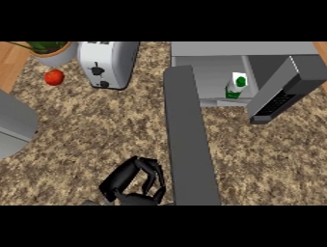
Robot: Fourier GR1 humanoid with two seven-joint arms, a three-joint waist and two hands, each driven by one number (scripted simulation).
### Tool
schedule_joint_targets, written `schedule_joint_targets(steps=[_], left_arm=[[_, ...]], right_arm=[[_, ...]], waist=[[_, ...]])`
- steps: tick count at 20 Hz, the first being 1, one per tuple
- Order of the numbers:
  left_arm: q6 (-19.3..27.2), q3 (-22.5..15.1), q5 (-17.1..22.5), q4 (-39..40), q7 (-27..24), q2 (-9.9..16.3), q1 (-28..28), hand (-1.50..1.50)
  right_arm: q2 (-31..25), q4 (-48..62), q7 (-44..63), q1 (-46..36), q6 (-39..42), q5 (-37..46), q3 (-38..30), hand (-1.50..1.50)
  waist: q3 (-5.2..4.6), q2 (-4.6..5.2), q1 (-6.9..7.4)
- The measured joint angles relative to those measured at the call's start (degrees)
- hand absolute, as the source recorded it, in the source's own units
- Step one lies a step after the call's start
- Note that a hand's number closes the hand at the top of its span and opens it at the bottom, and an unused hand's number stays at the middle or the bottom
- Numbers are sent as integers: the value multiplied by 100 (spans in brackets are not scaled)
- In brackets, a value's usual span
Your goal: Pick up the milk, place it into the microwave and close the microwave
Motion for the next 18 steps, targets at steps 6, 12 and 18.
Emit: schedule_joint_targets(steps=[6, 12, 18], left_arm=[[-6, -936, 144, 860, 493, -16, -702, 150], [847, -2070, 714, 1560, 157, -11, -1334, 150], [1861, -2888, 1699, 1879, -175, 77, -1799, 150]], right_arm=[[-273, -40, 60, 27, 176, -121, -34, -150], [-335, -254, 78, -30, 285, -171, 77, -150], [-379, -677, 203, -82, 429, -266, 286, -150]], waist=[[1, 6, -54], [-6, 11, -106], [-16, 50, -278]])
